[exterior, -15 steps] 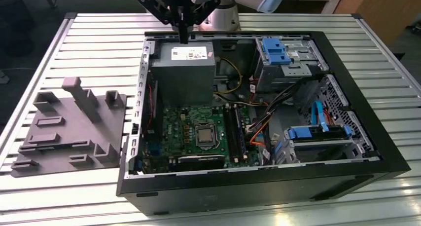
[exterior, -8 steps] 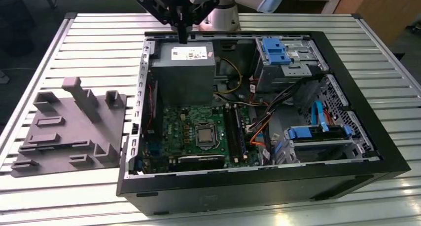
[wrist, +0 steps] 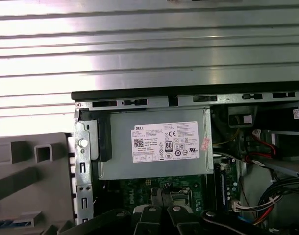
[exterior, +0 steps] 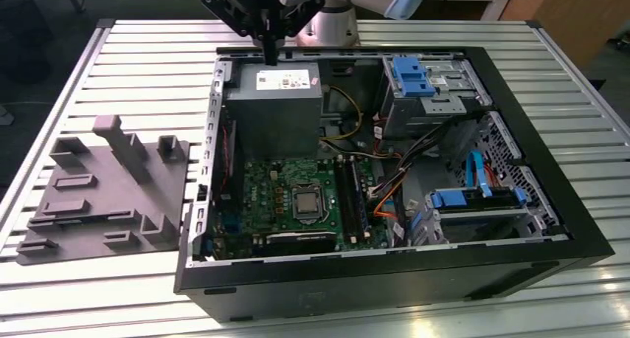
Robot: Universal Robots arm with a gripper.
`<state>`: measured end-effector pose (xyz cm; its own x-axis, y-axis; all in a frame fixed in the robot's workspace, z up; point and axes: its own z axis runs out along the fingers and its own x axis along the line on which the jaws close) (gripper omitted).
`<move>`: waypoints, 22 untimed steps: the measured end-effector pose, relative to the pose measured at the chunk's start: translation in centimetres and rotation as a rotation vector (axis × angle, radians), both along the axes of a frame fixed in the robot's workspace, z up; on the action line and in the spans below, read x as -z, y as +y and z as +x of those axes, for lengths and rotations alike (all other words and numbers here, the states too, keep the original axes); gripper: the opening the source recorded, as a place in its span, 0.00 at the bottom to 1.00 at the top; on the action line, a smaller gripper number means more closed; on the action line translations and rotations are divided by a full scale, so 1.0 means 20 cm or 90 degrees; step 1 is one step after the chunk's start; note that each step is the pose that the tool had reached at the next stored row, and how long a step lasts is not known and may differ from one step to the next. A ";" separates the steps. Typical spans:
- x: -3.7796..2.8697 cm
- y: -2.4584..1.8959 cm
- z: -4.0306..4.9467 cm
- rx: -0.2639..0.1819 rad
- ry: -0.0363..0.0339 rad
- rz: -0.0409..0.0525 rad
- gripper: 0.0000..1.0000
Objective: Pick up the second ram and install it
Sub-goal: 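Reach for the second ram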
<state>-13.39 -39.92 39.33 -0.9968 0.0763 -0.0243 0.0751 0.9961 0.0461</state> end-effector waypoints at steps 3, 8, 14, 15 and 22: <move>0.000 0.000 -0.010 0.000 0.0000 0.0000 0.11; 0.000 -0.001 -0.033 0.000 0.0000 0.0000 0.11; 0.000 -0.003 -0.057 0.000 0.0000 0.0002 0.11; 0.000 -0.003 -0.062 0.000 0.0000 0.0001 0.11; 0.000 -0.004 -0.087 0.000 0.0000 0.0002 0.11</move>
<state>-15.14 -40.00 39.33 -0.9968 0.0763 -0.0243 0.0751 0.9961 0.0463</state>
